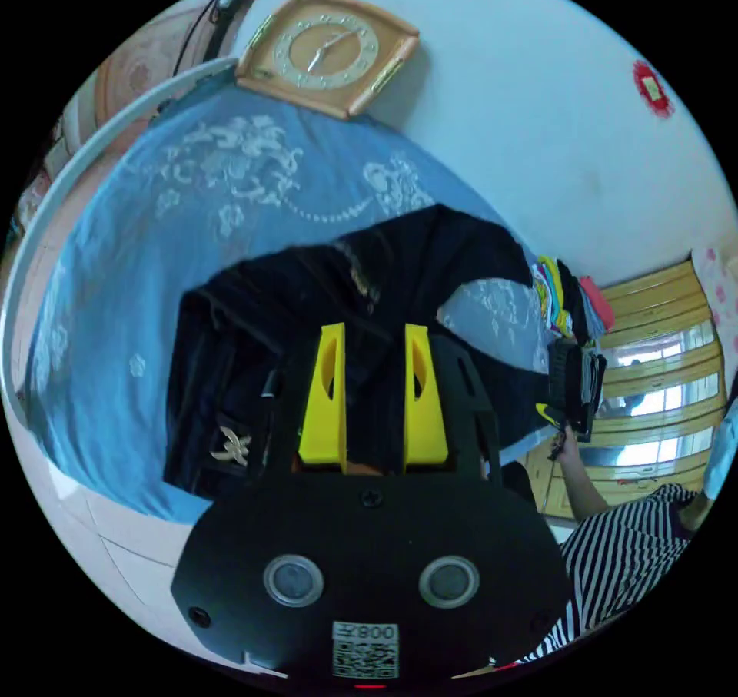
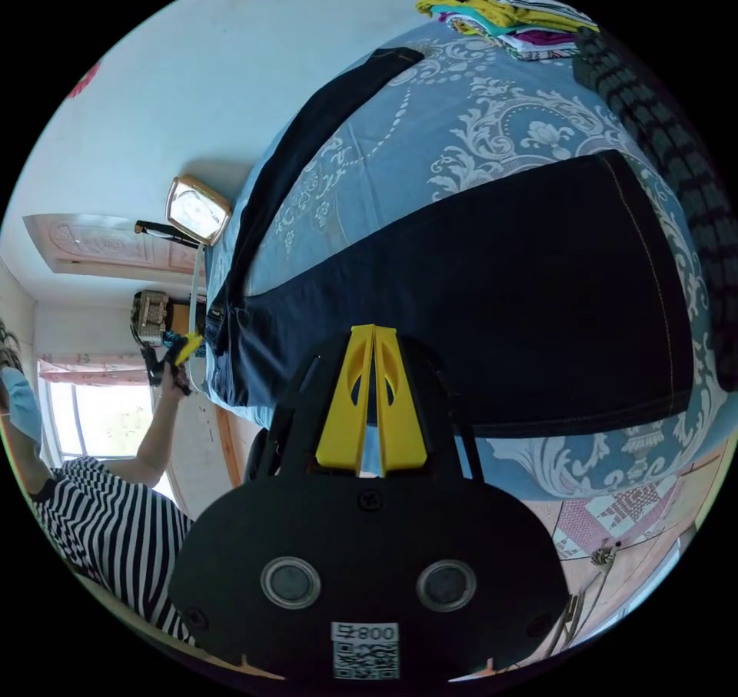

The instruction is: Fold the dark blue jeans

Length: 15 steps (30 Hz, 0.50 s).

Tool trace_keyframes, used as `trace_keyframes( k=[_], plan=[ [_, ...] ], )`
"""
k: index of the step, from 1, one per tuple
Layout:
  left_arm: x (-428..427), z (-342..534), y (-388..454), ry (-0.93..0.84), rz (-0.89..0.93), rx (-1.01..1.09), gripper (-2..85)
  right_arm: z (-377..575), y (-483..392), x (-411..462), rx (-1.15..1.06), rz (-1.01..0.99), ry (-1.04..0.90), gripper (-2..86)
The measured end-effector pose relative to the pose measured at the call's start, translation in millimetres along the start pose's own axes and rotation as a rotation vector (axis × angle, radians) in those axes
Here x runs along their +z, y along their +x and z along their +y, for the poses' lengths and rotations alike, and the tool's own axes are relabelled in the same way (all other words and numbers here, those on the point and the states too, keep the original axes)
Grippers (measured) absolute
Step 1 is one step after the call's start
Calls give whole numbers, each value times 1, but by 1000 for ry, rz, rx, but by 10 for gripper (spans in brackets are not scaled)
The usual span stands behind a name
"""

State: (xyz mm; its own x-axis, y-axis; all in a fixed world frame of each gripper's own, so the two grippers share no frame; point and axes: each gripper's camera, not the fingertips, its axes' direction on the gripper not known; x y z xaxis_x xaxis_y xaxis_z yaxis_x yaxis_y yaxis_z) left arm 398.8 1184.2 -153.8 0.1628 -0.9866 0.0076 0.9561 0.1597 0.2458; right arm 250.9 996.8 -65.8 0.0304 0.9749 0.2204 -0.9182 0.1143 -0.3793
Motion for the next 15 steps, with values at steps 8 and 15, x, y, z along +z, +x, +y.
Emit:
trace_keyframes(
  k=[8,15],
  plan=[
    [19,34,-56,70,186,-281,95,-22,-18,6,5,-20,-2,-1],
    [-39,-36,-47,324,196,-148,41,-52,-44,23,-32,10,-71,0]
  ],
)
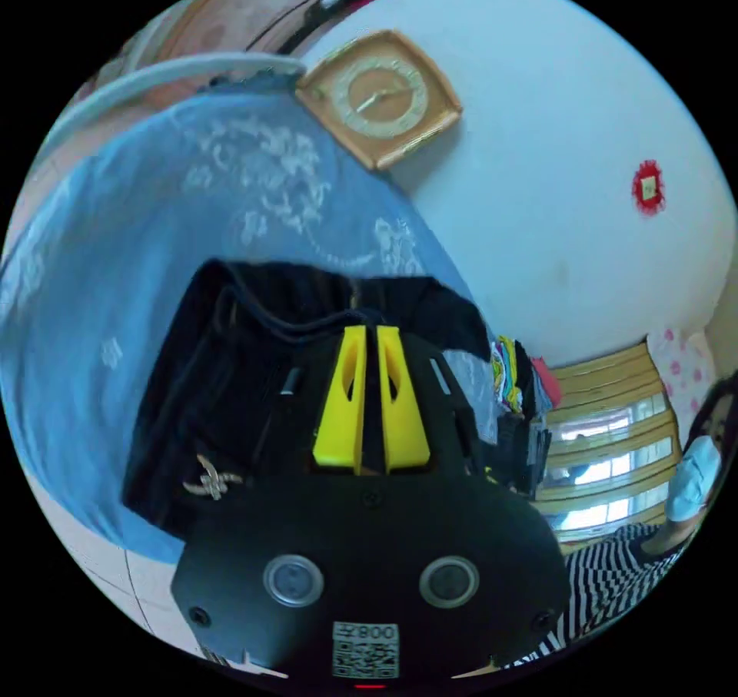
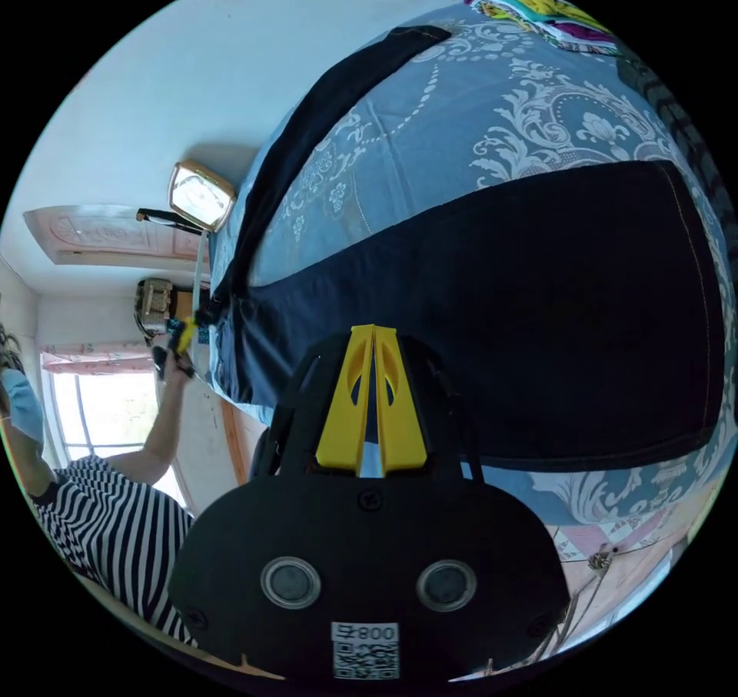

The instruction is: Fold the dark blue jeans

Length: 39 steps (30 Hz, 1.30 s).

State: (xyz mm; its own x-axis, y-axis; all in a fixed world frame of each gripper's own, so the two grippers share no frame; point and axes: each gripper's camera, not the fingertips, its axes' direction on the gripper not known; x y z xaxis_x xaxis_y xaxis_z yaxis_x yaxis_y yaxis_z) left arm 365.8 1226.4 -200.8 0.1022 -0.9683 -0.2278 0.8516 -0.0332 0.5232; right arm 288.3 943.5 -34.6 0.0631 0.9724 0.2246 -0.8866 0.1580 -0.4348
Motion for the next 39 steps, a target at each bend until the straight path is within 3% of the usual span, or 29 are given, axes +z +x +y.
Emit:
trace_keyframes(
  k=[2,6,9,11,15,20,23,28,34,39],
  plan=[
    [-37,-46,13,268,-42,8,44,-7,-5,2,-15,18,-17,0],
    [-34,-69,-1,317,-39,-126,65,-25,-16,2,-33,-30,4,2],
    [4,-47,1,202,37,-99,80,-45,-26,-3,-49,-79,45,7],
    [54,-23,25,-29,43,18,88,-66,-32,-12,-73,-88,91,13],
    [126,7,82,-273,-4,276,108,-145,-42,-44,-106,-1,208,46],
    [196,35,171,-381,-283,783,124,-251,-47,-73,-22,96,293,89],
    [230,53,191,-425,-425,926,116,-301,-54,-80,42,159,345,93],
    [242,64,191,-381,-433,883,77,-358,-73,-70,109,220,361,82],
    [238,60,184,-359,-334,724,28,-384,-125,-74,-19,357,293,34],
    [216,68,190,-339,-254,758,22,-390,-183,-112,-144,428,260,16]
  ],
)
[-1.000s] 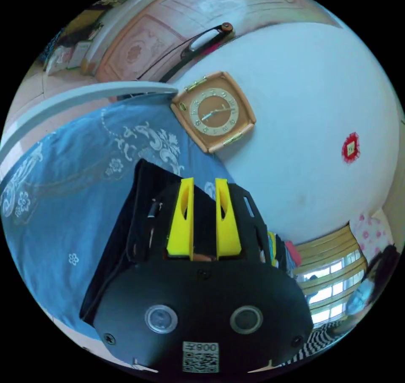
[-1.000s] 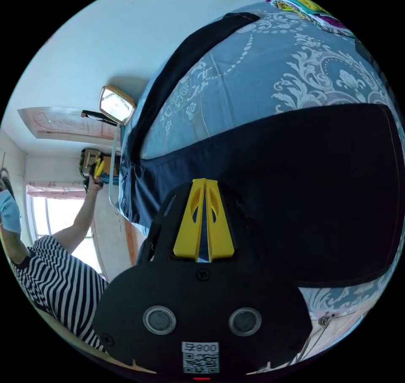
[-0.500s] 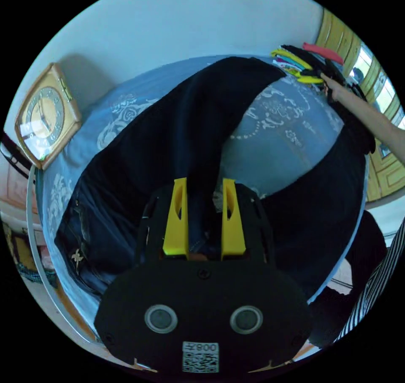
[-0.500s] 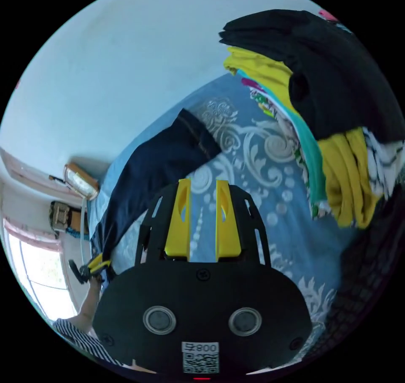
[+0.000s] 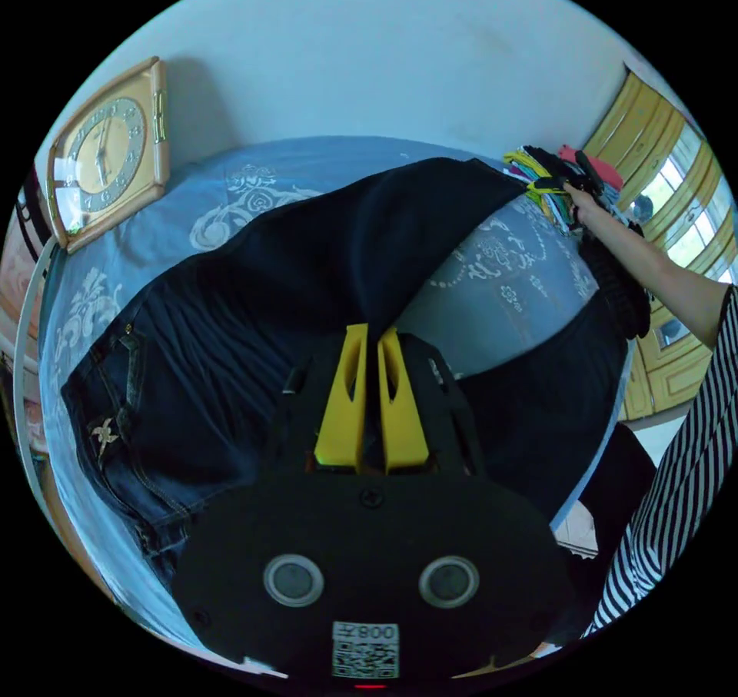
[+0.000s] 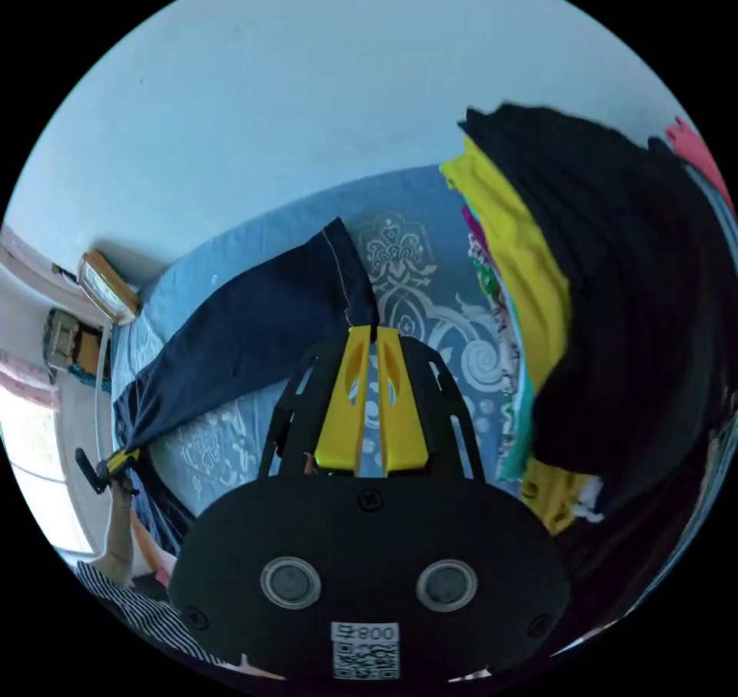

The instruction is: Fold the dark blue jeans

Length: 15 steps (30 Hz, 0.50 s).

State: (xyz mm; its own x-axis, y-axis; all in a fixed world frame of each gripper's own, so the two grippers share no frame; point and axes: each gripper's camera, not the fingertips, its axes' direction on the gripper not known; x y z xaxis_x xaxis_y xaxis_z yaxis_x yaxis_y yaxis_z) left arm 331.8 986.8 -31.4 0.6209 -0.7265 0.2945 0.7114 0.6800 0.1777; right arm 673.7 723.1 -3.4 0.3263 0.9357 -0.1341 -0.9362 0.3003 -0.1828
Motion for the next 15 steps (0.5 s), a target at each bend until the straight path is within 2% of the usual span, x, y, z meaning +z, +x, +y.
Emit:
trace_keyframes(
  k=[5,7,9,15],
  plan=[
    [7,17,12,-104,30,112,26,10,-31,-34,-105,120,-31,11],
    [22,24,14,-188,23,134,29,21,-34,-13,-87,182,-153,12],
    [19,30,9,-167,44,107,31,30,-36,4,-47,191,-220,12],
    [-20,60,0,-133,81,78,45,24,-59,-13,38,134,-128,10]
  ],
)
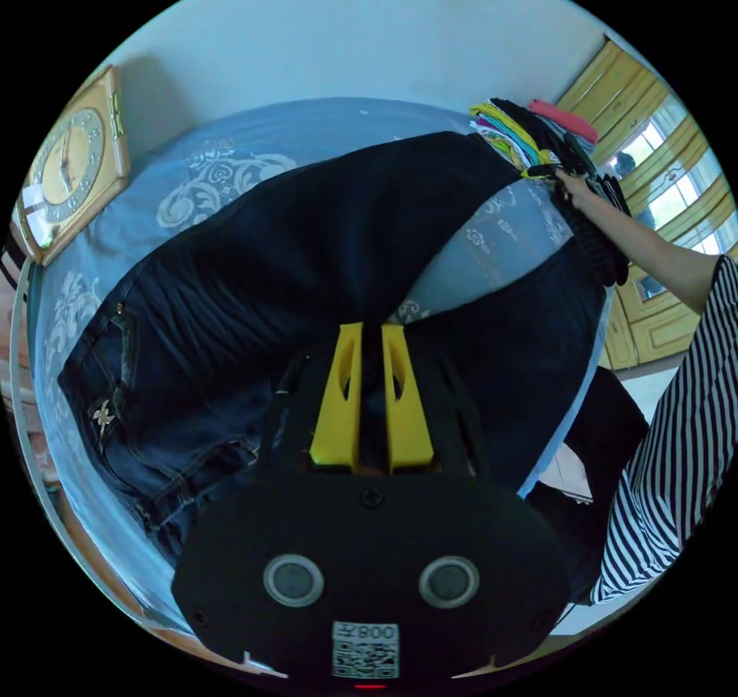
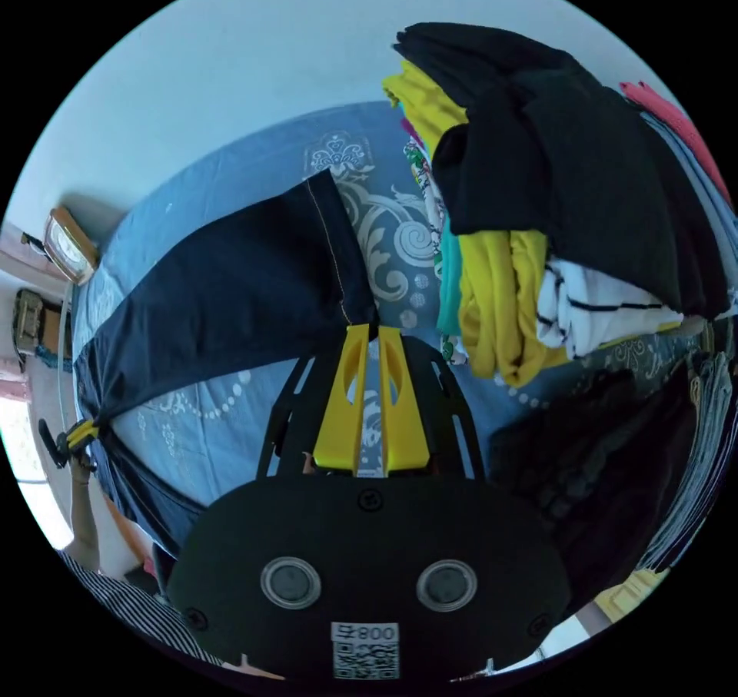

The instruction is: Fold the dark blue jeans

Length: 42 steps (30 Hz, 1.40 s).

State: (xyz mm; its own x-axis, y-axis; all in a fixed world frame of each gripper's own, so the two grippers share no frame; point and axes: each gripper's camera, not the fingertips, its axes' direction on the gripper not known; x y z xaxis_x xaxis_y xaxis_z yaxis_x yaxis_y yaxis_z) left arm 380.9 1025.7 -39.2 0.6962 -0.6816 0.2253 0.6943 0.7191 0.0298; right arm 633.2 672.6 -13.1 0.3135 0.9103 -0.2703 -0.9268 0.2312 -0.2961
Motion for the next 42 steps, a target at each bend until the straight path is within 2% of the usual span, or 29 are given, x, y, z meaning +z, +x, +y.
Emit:
trace_keyframes(
  k=[3,5,8,10,13,16,19,25,28,33,35,38,42],
  plan=[
    [-20,32,-10,74,25,-75,51,-1,-21,-19,7,187,48,5],
    [-26,62,-20,60,11,-152,59,3,-38,-28,-40,136,58,5],
    [-35,107,-31,30,-35,-251,64,23,-88,-39,-221,-118,73,8],
    [-44,137,-38,19,-93,-329,66,47,-147,-37,-409,-330,15,15],
    [-66,190,-55,34,-167,-494,69,80,-238,-28,-621,-540,-67,35],
    [-88,247,-77,49,-229,-671,74,104,-337,-12,-793,-700,-196,68],
    [-100,299,-97,58,-266,-813,70,117,-424,2,-884,-771,-277,71],
    [-121,367,-119,190,-175,-901,71,101,-534,16,-806,-808,-326,26],
    [-140,399,-123,233,-212,-911,84,87,-553,15,-716,-824,-322,12],
    [-158,471,-135,282,-227,-1052,110,110,-572,0,-690,-881,-323,22],
    [-153,503,-149,302,-108,-1128,117,130,-575,-15,-714,-831,-308,45],
    [-155,533,-162,392,-30,-1155,106,174,-572,-44,-731,-734,-269,82],
    [-152,563,-186,469,113,-1178,67,261,-603,-81,-884,-643,-305,95]
  ],
)
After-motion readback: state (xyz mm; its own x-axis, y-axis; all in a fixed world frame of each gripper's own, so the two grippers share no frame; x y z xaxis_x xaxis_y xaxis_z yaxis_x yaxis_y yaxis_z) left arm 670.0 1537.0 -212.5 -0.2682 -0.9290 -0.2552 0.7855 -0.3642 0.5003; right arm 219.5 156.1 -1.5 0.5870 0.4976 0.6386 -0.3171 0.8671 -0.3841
